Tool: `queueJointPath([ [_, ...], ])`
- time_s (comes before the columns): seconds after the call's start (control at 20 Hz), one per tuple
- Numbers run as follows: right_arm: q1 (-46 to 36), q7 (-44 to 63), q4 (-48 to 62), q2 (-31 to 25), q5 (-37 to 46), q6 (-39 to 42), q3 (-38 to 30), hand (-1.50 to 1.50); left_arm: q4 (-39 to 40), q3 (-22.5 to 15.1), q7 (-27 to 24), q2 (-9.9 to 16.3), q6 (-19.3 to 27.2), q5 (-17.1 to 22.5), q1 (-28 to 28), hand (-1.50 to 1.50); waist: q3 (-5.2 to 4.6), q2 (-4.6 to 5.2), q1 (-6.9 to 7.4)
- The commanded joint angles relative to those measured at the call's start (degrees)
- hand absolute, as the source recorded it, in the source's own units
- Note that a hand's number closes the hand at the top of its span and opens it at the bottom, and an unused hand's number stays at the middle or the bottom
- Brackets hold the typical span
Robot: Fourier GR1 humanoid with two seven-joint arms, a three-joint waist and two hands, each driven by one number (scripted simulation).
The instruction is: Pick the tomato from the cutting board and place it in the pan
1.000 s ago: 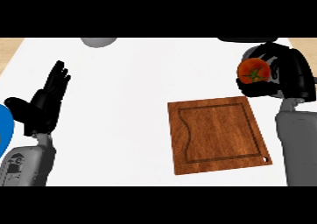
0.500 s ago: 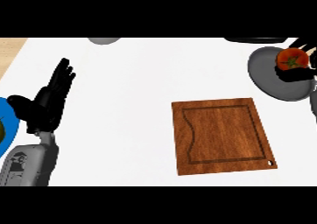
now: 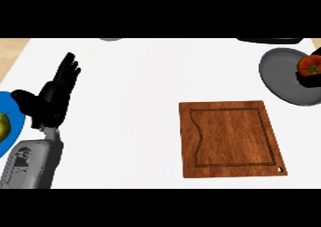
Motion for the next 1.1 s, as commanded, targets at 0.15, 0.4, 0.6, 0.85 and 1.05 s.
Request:
queueJointPath([
  [0.15, -3.17, -2.37, 10.64, -2.12, -3.18, 3.90, -3.82, -1.50, 1.12, -0.32, 0.17, -0.07, -0.10, -0.26, -2.18, 0.00, 0.15, 0.67, 1.36],
  [0.4, -3.29, -4.11, 16.00, -2.20, -6.98, 16.21, -6.27, -1.50, -0.07, -0.65, -0.26, -0.17, -0.52, -0.09, -1.03, 0.00, 0.26, 0.51, 1.99],
  [0.6, -3.67, -8.18, 16.19, -4.14, -6.99, 16.84, -6.53, -1.50, 1.49, -1.81, -2.01, -1.92, -0.06, -0.73, 0.09, 0.00, 0.19, 0.59, 1.43],
  [0.85, -2.09, -16.76, 15.38, -3.22, -14.00, 15.79, -13.22, -1.50, 1.29, -0.02, -1.96, -0.57, -0.10, -0.06, 0.72, 0.00, 0.14, -0.21, -0.15],
  [1.05, -0.34, -22.12, 15.96, -4.13, -20.21, 19.87, -18.96, -1.50, 0.98, 0.35, -0.91, -0.20, 0.05, 0.04, 0.12, 0.00, 0.14, -0.57, -1.30],
])
